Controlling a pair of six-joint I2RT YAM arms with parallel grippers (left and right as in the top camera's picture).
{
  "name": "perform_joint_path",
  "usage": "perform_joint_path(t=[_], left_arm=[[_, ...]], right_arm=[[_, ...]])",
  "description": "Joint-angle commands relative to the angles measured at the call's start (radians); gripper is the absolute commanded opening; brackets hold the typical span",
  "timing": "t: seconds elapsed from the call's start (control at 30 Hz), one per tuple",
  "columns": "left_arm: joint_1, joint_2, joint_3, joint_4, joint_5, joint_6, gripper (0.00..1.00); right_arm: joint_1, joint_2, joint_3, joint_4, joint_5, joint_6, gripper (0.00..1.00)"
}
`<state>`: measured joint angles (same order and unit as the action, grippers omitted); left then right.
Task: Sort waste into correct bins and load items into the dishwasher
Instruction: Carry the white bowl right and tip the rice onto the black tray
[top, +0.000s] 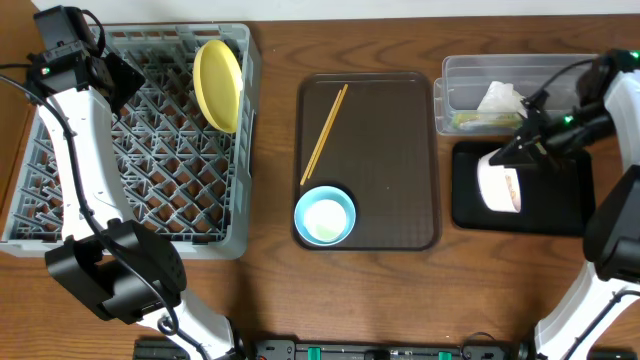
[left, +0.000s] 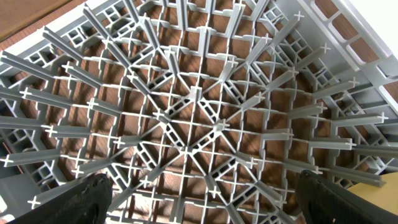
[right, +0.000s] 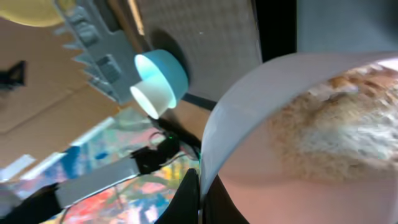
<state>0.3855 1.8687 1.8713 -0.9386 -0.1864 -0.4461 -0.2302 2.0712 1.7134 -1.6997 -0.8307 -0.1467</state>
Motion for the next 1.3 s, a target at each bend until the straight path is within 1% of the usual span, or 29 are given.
perform_joint_path(t=[0.0,0.03,0.2,0.43,0.6,0.63,0.7,0.77,0.83,0.87,0.93,0.97,1.0,1.03,1.1,1.13,1.17,1.2,1.23,1.27], left_arm=[[0.006,-0.004,-0.005,-0.003,-0.006,-0.005,0.96],[0.006,-0.004,-0.005,-0.003,-0.006,-0.005,0.96],[0.006,-0.004,-0.005,-0.003,-0.006,-0.005,0.96],[0.006,-0.004,-0.005,-0.003,-0.006,-0.005,0.96],[0.006,-0.004,-0.005,-0.003,-0.006,-0.004,0.96],[0.006,-0.004,-0.005,-0.003,-0.006,-0.004,0.96],[0.006,-0.004,-0.005,-0.003,-0.006,-0.005,0.96],[0.006,-0.004,-0.005,-0.003,-0.006,-0.005,0.96],[0.006,-0.004,-0.005,-0.003,-0.006,-0.005,0.96],[0.006,-0.004,-0.005,-0.003,-0.006,-0.005,0.96],[0.006,-0.004,-0.005,-0.003,-0.006,-0.004,0.96],[0.006,-0.004,-0.005,-0.003,-0.006,-0.005,0.96],[0.006,-0.004,-0.005,-0.003,-0.006,-0.004,0.96],[0.006,-0.004,-0.005,-0.003,-0.006,-0.005,0.96],[0.006,-0.004,-0.005,-0.003,-0.006,-0.005,0.96],[0.006,-0.004,-0.005,-0.003,-0.006,-0.005,0.96],[0.006,-0.004,-0.005,-0.003,-0.006,-0.004,0.96],[0.006,-0.004,-0.005,-0.003,-0.006,-0.004,0.96],[0.006,-0.004,-0.005,-0.003,-0.006,-0.004,0.96],[0.006,-0.004,-0.005,-0.003,-0.006,-0.005,0.96]], right_arm=[[-0.051,-0.012,-0.071,-0.001,-0.150,-0.126,0.01],[-0.068,-0.012,-0.105,0.002,-0.187,-0.173,0.01],[-0.108,-0.012,-0.191,0.018,-0.267,-0.275,0.01],[-0.173,-0.012,-0.272,0.146,-0.436,-0.282,0.01],[-0.175,-0.012,-0.291,0.162,-0.510,-0.282,0.01],[-0.175,-0.012,-0.291,0.179,-0.524,-0.281,0.01],[-0.176,-0.012,-0.291,0.207,-0.524,-0.220,0.01],[-0.180,-0.012,-0.291,0.198,-0.533,-0.214,0.01],[-0.184,-0.012,-0.291,0.230,-0.535,-0.195,0.01],[-0.188,-0.012,-0.291,0.203,-0.527,-0.177,0.01],[-0.190,-0.012,-0.291,0.196,-0.540,-0.194,0.01],[-0.190,-0.011,-0.291,0.220,-0.543,-0.173,0.01],[-0.190,-0.011,-0.291,0.233,-0.532,-0.121,0.01],[-0.190,-0.011,-0.291,0.215,-0.528,-0.101,0.01],[-0.191,-0.011,-0.291,0.169,-0.540,-0.129,0.01],[-0.196,-0.011,-0.291,0.195,-0.544,-0.129,0.01],[-0.208,-0.011,-0.291,0.250,-0.532,-0.072,0.01],[-0.216,-0.011,-0.291,0.235,-0.511,-0.034,0.01],[-0.218,-0.011,-0.291,0.210,-0.513,-0.049,0.01],[-0.221,-0.011,-0.291,0.180,-0.540,-0.109,0.01]])
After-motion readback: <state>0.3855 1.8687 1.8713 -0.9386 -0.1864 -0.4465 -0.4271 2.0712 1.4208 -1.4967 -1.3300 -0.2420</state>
